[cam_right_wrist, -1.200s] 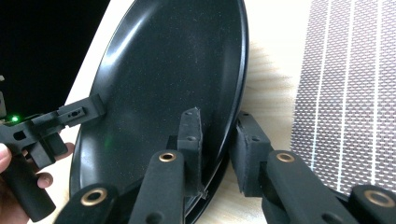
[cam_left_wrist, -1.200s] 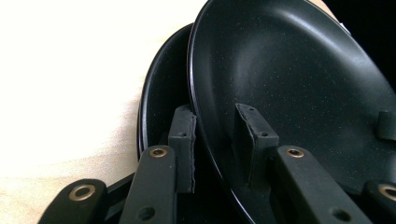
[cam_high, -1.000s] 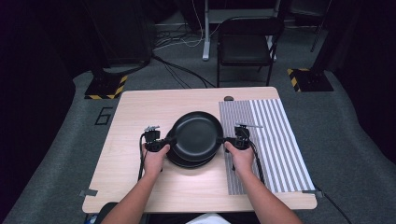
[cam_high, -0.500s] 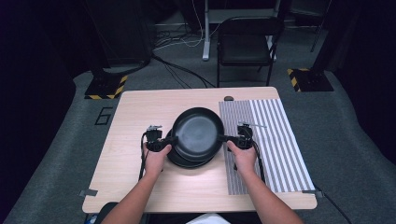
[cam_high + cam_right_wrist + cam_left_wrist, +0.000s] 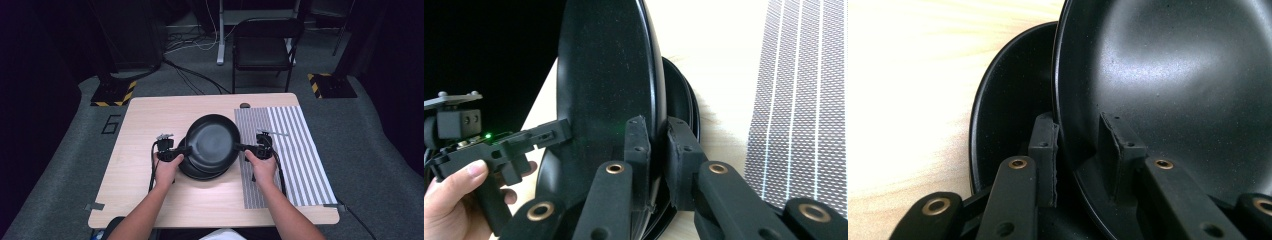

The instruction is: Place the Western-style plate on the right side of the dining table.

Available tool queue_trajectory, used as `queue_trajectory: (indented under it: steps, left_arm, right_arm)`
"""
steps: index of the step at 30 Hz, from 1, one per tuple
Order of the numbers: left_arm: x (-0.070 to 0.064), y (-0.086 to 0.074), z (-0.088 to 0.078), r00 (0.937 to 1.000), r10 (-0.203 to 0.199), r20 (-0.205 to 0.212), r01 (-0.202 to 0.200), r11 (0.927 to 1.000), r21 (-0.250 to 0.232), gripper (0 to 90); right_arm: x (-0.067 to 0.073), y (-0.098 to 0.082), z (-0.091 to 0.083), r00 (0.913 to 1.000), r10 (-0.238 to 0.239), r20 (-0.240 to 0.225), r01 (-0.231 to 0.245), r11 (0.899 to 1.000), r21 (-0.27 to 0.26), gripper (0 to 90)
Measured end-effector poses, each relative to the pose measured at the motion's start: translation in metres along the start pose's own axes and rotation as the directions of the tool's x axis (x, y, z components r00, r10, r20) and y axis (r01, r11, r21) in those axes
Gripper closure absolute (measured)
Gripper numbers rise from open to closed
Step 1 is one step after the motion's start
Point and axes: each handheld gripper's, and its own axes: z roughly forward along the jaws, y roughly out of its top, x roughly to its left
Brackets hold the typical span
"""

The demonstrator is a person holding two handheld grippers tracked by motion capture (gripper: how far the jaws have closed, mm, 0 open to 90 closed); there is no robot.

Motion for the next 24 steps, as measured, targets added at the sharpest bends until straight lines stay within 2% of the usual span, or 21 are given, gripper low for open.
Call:
queue_trajectory:
  steps: [3, 7, 10, 14, 18, 24]
  left_arm:
    - [0.001, 0.001, 0.000, 1.0000, 0.002, 0.008, -0.002, 1.0000, 0.005, 69.0]
    - [0.002, 0.002, 0.001, 0.9998, -0.003, 0.021, 0.003, 1.0000, -0.001, 69.8]
    - [-0.002, 0.003, -0.001, 0.9998, 0.018, -0.004, -0.018, 0.9998, -0.001, 70.6]
    - [-0.005, 0.003, -0.006, 0.9997, 0.023, -0.012, -0.023, 0.9996, -0.017, 71.1]
    - [-0.010, 0.005, -0.010, 0.9989, 0.041, -0.024, -0.041, 0.9987, -0.029, 71.7]
    - [-0.014, 0.009, -0.016, 0.9987, 0.049, -0.015, -0.049, 0.9975, -0.050, 72.4]
  right_arm:
    - [0.001, 0.000, -0.001, 0.9999, -0.008, -0.009, 0.008, 1.000, -0.003, 80.6]
    - [0.002, 0.000, 0.000, 0.9997, -0.018, 0.015, 0.018, 1.000, -0.001, 80.8]
    - [-0.001, -0.001, 0.001, 0.9996, -0.017, 0.022, 0.017, 1.000, 0.002, 81.5]
    - [0.001, -0.001, 0.000, 0.9989, -0.041, 0.024, 0.041, 0.999, 0.003, 82.3]
    - [0.002, -0.001, -0.002, 0.9991, -0.035, 0.022, 0.035, 0.999, -0.001, 83.3]
    - [0.005, 0.000, -0.008, 0.9997, -0.025, 0.006, 0.025, 1.000, -0.015, 83.2]
